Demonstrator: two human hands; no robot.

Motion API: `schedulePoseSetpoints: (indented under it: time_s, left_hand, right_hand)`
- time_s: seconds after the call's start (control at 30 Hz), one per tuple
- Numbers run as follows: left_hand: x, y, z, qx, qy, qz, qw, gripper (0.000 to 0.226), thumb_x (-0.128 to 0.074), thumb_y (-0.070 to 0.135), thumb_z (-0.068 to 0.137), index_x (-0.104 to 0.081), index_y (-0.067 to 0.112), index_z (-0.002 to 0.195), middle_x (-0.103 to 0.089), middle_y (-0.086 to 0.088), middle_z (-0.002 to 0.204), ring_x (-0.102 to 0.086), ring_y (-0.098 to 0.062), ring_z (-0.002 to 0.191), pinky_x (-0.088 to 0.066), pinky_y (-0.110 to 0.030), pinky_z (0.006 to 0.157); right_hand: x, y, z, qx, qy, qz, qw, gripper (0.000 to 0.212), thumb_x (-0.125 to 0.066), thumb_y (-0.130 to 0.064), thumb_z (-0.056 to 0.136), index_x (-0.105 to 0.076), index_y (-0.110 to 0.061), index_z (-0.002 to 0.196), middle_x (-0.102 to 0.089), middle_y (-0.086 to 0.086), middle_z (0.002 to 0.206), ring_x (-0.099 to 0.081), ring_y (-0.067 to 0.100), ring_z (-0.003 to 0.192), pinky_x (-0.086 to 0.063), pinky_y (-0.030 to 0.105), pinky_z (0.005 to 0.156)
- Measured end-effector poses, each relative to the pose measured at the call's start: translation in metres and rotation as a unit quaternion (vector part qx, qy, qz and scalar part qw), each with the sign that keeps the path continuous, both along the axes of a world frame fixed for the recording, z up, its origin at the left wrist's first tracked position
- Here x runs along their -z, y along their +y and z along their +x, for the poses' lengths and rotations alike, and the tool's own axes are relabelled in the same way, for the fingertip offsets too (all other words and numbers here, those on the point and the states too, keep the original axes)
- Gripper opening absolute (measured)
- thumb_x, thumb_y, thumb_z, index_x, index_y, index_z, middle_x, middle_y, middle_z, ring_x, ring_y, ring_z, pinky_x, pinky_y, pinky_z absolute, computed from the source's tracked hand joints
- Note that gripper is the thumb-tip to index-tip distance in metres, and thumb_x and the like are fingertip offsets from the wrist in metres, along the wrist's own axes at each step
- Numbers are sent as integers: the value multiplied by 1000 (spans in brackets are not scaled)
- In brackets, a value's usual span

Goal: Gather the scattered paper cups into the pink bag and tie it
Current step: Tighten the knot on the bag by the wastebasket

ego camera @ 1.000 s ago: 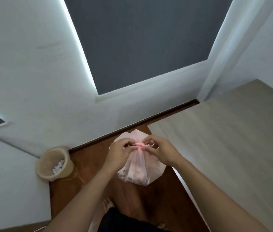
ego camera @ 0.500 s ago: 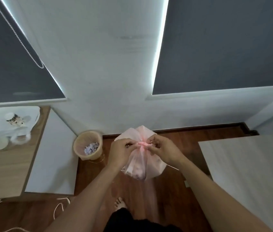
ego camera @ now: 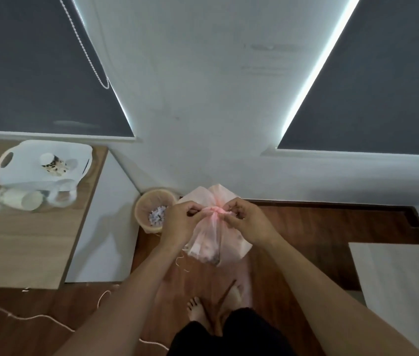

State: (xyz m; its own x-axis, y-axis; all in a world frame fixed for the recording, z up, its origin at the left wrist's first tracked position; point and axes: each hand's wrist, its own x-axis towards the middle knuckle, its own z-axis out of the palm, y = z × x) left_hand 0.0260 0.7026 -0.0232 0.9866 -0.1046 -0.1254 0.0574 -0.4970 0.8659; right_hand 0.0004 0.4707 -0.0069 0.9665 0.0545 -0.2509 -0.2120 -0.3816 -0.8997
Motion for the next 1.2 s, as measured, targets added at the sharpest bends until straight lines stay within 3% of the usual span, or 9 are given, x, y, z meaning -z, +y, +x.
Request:
schedulePoseSetpoints:
  time_s: [0.17, 0.37, 0.53, 0.63, 0.77, 0.87, 0.97, 1.07, 1.2]
  left_hand:
    - [16, 13, 34, -15, -2, 7, 1000, 17, -94, 29, 91, -83, 39, 83, -77, 29, 75, -74, 5, 77, -53, -14, 71]
    - [41, 15, 75, -10, 22, 33, 999, 8, -93, 23, 92, -90, 18, 97, -75, 33, 73, -72, 12, 76, -49, -6, 74]
    - [95, 18, 114, -13, 23, 56, 998, 11, -90, 19, 95, -91, 13, 104, -84, 11, 96, -73, 4, 84, -55, -19, 84]
    - [143, 19, 132, -1, 49, 71, 996, 15, -87, 16, 98, -90, 10, 111, -88, -2, 107, -78, -12, 97, -53, -13, 85]
    - [234, 22, 158, 12, 66, 84, 994, 14, -86, 14, 98, -90, 10, 111, -89, -2, 107, -75, -6, 96, -47, -3, 80]
    - [288, 22, 174, 39, 58, 89, 994, 11, -86, 7, 95, -91, 7, 105, -88, -9, 103, -77, -15, 93, -52, -19, 84]
    - [355, 18, 186, 46, 54, 137, 988, 10, -89, 12, 94, -91, 9, 103, -79, -15, 104, -70, -28, 102, -50, -38, 99]
    - [409, 14, 190, 40, 80, 173, 981, 14, -87, 23, 96, -92, 18, 109, -64, -8, 99, -65, -28, 100, -48, -36, 93]
    - [457, 8, 191, 22, 135, 140, 981, 13, -85, 24, 98, -92, 22, 108, -83, -1, 98, -75, -18, 88, -54, -28, 81]
  right_hand:
    - [15, 12, 45, -18, 28, 11, 999, 14, -87, -32, 96, -76, -24, 100, -81, 1, 89, -74, 29, 81, -59, 44, 81]
    - [45, 15, 96, -38, 61, 31, 997, 12, -86, -25, 96, -75, -23, 99, -80, 7, 86, -72, 15, 74, -60, 42, 80]
    - [110, 17, 145, -52, 101, 38, 993, 11, -87, -27, 96, -76, -26, 96, -79, -3, 81, -70, 15, 73, -55, 35, 76]
    - [162, 20, 164, -46, 129, 37, 990, 12, -87, -23, 96, -75, -23, 96, -78, -3, 79, -70, 13, 69, -54, 32, 71]
    - [253, 27, 188, -41, 158, 19, 986, 13, -86, -19, 97, -73, -21, 95, -78, -1, 82, -70, 11, 66, -54, 26, 68]
    - [308, 29, 196, -23, 178, 3, 984, 13, -86, -22, 96, -73, -21, 96, -79, -1, 82, -70, 6, 63, -52, 17, 63]
    - [373, 30, 200, -7, 201, -11, 979, 14, -85, -25, 97, -72, -23, 97, -79, 0, 88, -72, 11, 70, -54, 24, 68]
    - [425, 33, 195, 14, 217, -28, 976, 14, -85, -27, 98, -71, -23, 97, -80, 3, 94, -73, 20, 83, -54, 33, 77]
    - [475, 38, 196, 37, 213, -53, 975, 13, -84, -25, 97, -72, -23, 99, -77, -6, 97, -71, 13, 89, -52, 22, 81]
